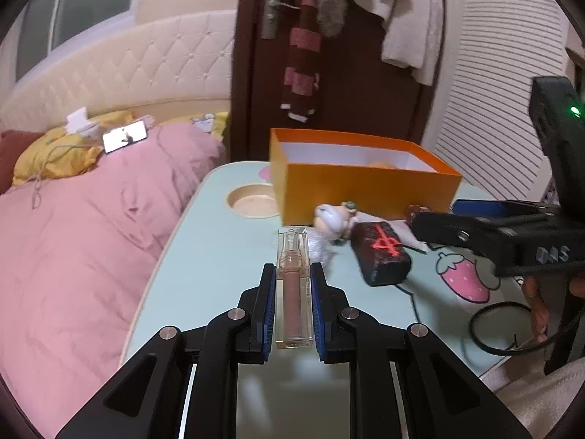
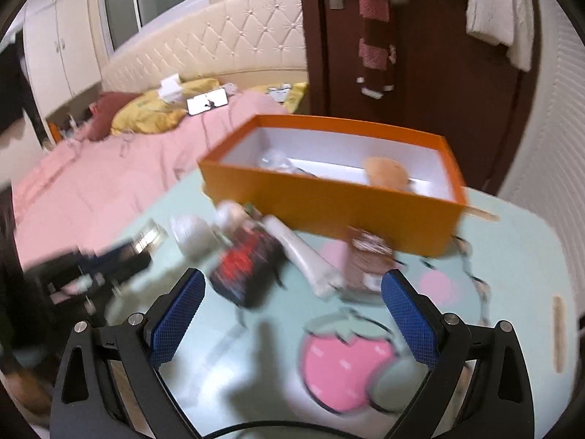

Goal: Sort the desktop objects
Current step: 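Grasp the black case with red symbol with the right while the left holds the bottle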

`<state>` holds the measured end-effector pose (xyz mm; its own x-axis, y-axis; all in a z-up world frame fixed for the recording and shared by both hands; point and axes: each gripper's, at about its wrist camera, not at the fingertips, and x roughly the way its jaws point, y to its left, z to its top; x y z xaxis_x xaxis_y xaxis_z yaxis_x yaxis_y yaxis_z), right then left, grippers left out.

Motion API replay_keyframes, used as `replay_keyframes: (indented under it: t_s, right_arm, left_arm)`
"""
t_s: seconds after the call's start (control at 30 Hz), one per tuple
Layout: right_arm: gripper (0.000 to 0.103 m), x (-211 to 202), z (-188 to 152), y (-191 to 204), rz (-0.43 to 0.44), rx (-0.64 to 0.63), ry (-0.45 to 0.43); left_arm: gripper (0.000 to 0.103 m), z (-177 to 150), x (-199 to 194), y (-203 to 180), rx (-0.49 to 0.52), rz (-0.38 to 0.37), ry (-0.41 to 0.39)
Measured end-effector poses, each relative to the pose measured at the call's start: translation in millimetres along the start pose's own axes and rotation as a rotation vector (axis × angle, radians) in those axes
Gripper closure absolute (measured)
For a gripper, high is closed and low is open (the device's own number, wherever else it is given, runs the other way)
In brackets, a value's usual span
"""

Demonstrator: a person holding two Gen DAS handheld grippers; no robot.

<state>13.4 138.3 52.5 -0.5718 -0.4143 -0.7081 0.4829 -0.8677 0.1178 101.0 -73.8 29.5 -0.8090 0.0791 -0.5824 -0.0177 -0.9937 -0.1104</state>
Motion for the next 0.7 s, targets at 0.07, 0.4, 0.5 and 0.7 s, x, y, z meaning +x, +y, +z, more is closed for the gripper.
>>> replay_keyframes:
  t_s: [0.07,0.4,0.5,0.7]
  right_arm:
    - [0.012,9,7,6,0.017,0.01,0.012]
    - [0.045,55,4,32,-0.017,-0.074,0.124]
    - [0.055,60,0,33,-0.029,-0.102,0.139]
    - [0.062,48,-5,28,0.0,-0.107,0.108]
  left_arm:
    - [0.087,-1,3,4,-0.008,0.002,0.012]
    - [0.087,-5,8,6,-0.02,-0.007,0.037]
    - [0.087,-5,9,5,-0.019,-0.002,0.043]
    - [0.087,-3,9,1,-0.008,-0.003,0.039]
